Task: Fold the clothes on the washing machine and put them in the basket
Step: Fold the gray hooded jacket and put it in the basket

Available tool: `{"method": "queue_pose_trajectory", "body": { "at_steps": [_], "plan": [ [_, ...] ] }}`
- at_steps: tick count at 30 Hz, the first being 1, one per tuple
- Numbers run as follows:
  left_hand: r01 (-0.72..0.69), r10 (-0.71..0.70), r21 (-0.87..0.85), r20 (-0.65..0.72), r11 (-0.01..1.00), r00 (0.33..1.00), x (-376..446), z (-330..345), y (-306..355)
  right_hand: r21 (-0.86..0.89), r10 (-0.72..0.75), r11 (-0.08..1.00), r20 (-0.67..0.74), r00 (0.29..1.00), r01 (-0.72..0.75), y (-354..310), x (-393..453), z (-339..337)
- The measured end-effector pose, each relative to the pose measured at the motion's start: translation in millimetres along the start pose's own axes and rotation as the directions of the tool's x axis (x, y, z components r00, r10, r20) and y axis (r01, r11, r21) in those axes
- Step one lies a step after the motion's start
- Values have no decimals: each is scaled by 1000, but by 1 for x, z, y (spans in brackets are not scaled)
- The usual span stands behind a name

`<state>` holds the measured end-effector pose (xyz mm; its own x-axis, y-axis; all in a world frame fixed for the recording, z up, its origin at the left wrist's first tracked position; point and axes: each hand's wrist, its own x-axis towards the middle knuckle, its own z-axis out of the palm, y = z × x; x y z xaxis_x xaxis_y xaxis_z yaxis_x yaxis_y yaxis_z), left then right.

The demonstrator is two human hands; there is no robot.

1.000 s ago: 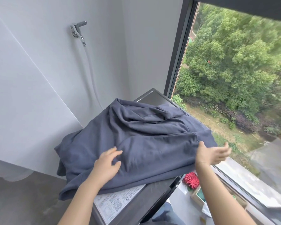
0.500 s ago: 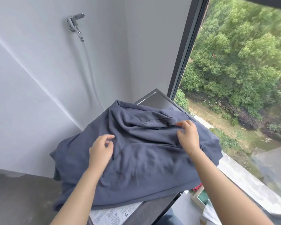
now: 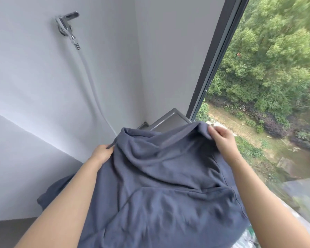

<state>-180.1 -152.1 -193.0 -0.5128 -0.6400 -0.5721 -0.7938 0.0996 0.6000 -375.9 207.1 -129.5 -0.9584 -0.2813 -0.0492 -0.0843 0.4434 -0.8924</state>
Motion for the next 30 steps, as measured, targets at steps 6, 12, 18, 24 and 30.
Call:
{"method": "queue_pose_trajectory", "body": {
  "at_steps": [6,12,18,24,30],
  "plan": [
    [-338,252,-208,-353,918,901,-5,-8,7,-410,48,907,-114,992,-91,-4,57,-29],
    [-226,157,-177,-336,958,928,12,-19,3,-522,265,812,-67,962,-260,24,66,8],
    [173,-68,-457,236,873,969,27,-17,9,-687,261,717,105,960,-120,22,82,23],
    [-11,23,-481,20,877,1000,34,2,20,-712,124,699,26,992,-69,21,96,31],
    [-320,204,-513,-270,796,941,7,-10,32,-563,-182,826,-322,929,-33,18,68,16]
  ]
}}
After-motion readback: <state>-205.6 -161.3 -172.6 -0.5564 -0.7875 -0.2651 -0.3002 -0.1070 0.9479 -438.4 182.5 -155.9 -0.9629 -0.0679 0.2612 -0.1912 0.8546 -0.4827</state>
